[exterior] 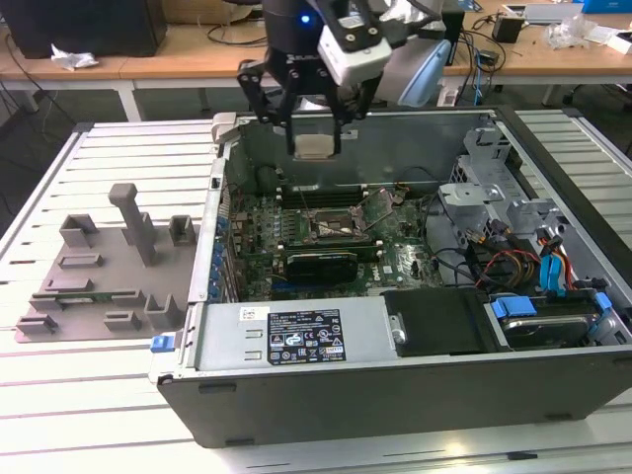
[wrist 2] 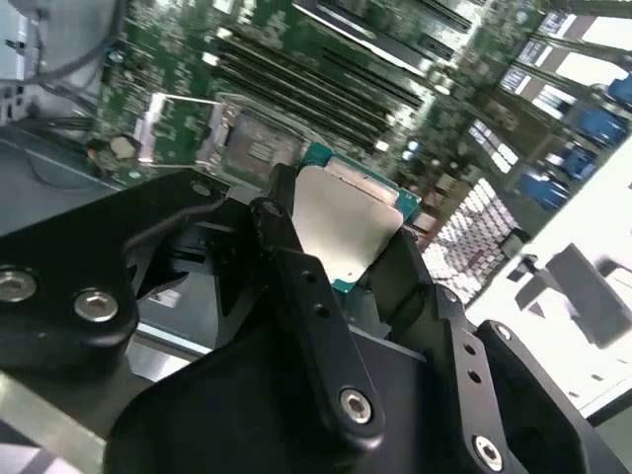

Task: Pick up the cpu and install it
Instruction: 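Pick up the cpu and move it towards the insertion slot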

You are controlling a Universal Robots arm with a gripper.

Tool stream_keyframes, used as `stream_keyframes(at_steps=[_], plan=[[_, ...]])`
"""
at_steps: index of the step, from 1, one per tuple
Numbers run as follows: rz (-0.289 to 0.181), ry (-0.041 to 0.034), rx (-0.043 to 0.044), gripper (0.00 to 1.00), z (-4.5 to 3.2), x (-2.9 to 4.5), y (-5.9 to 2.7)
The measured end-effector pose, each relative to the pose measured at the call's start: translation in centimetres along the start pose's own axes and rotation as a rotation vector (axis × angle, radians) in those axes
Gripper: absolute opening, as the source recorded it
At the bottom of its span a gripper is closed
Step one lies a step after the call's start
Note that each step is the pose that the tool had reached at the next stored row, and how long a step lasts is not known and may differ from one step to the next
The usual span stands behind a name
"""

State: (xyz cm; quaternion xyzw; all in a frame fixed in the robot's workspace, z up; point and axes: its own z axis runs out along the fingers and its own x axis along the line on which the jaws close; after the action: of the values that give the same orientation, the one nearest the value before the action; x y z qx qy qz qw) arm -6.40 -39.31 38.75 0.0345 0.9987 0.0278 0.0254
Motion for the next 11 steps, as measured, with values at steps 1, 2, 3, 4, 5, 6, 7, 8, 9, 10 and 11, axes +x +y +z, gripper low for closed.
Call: stream_keyframes(at_steps=[1, 2, 3, 4, 5, 6, 7, 8, 9, 10, 11], plan=[[0.000, -0.0001, -0.0001, 0.55, 0.02, -0.38, 0.03], [0.000, -0.0001, 0.0000, 0.55, 0.06, -1.05, 0.07], [0.000, 0.0000, 0.0001, 0.55, 0.06, -1.32, 0.09], [0.000, -0.0001, 0.0000, 0.55, 0.07, -1.39, 0.09], [0.000, -0.0001, 0.0000, 0.55, 0.07, -1.39, 0.10], [0.000, 0.0000, 0.0000, 0.55, 0.07, -1.39, 0.10], [0.000, -0.0001, 0.0001, 0.55, 0.07, -1.40, 0.10], [0.000, -0.0002, -0.0003, 0.55, 0.18, -1.40, 0.10], [0.000, -0.0001, -0.0001, 0.55, 0.34, -1.40, 0.09], [0.000, 0.0000, 0.0001, 0.55, 0.60, -1.40, 0.08], [0.000, 0.0000, 0.0001, 0.55, 0.80, -1.42, 0.09]])
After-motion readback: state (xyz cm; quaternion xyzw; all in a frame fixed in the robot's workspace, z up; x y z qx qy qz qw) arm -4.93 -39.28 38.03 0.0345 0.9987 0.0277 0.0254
